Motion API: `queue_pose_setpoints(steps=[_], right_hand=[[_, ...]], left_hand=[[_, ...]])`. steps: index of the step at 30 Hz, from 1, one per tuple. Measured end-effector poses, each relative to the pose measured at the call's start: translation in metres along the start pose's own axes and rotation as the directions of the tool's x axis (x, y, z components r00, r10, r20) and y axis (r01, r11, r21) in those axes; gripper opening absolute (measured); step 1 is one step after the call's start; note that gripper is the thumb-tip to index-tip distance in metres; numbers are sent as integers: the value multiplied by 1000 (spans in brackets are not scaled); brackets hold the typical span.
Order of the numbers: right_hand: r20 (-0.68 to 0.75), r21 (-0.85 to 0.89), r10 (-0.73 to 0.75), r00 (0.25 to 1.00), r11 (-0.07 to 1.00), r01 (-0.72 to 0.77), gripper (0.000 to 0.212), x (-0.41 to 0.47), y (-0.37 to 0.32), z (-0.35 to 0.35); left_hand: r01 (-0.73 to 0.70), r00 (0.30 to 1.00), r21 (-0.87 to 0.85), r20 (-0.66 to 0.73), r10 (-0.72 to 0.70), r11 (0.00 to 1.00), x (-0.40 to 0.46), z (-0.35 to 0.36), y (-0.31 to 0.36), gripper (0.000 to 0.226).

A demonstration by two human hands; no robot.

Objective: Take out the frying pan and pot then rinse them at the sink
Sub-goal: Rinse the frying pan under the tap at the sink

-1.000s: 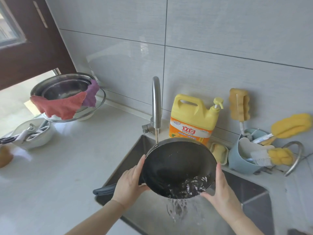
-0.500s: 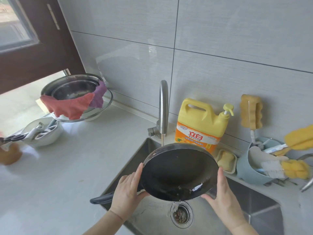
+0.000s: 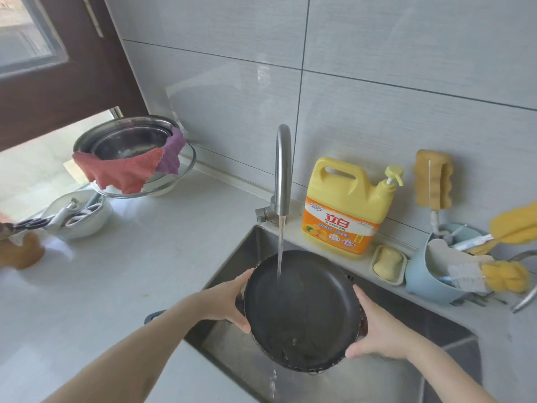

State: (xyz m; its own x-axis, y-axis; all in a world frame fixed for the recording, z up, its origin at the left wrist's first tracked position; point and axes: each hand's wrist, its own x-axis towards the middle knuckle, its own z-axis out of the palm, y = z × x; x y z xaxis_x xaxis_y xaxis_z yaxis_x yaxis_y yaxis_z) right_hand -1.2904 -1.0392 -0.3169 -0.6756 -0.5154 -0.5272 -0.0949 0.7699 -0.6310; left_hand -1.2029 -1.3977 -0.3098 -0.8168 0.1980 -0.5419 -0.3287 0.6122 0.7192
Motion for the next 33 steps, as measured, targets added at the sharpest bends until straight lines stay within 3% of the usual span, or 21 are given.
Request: queue_pose_setpoints(steps=[4,6,8,10,13,17,21,24,26,29,33], right_hand=[[113,46,-3,994,999,-2,132,-7,-3,11],[124,126,-53,991,991,37,108,-11,-5,28],[88,265,-60,994,964,35,106,-12,-3,50],[-15,387,-67,998,919,67,110,-14,-4,74],[-172,502,-17,985,859,103,127,-10,-4,99],[-353,419,-23,935,890,180,147,-11,-14,98],[-458,195,-104,883,957,214,145,-22,-32,44],[-356,-3,-224,907,971,239,144,-28,-40,-6],[-229,-85,-156,961,987,140,147,-29,-40,-36],[-80,-78,-53,995,996,47,156,-31,-35,-61],[-3,122,-62,998,991,62,130,-40,-21,-38]], left_hand=[[101,963,95,242,-121,990,-5,-32,11,111],[114,939,193,299,-169,975,-7,-45,22,107],[110,934,271,299,-193,956,-10,-56,36,104],[114,951,311,240,-194,944,-13,-62,47,110],[64,994,479,44,-97,876,-22,-63,62,124],[51,984,630,-162,67,775,-34,-50,75,122],[13,939,463,-311,149,886,-32,-31,58,126],[-112,942,177,-296,162,978,-23,-18,42,132],[-163,961,53,-219,170,985,-15,-8,34,132],[-125,992,-40,-42,123,991,-11,1,31,119],[-55,994,-8,93,56,998,-14,-6,35,113]])
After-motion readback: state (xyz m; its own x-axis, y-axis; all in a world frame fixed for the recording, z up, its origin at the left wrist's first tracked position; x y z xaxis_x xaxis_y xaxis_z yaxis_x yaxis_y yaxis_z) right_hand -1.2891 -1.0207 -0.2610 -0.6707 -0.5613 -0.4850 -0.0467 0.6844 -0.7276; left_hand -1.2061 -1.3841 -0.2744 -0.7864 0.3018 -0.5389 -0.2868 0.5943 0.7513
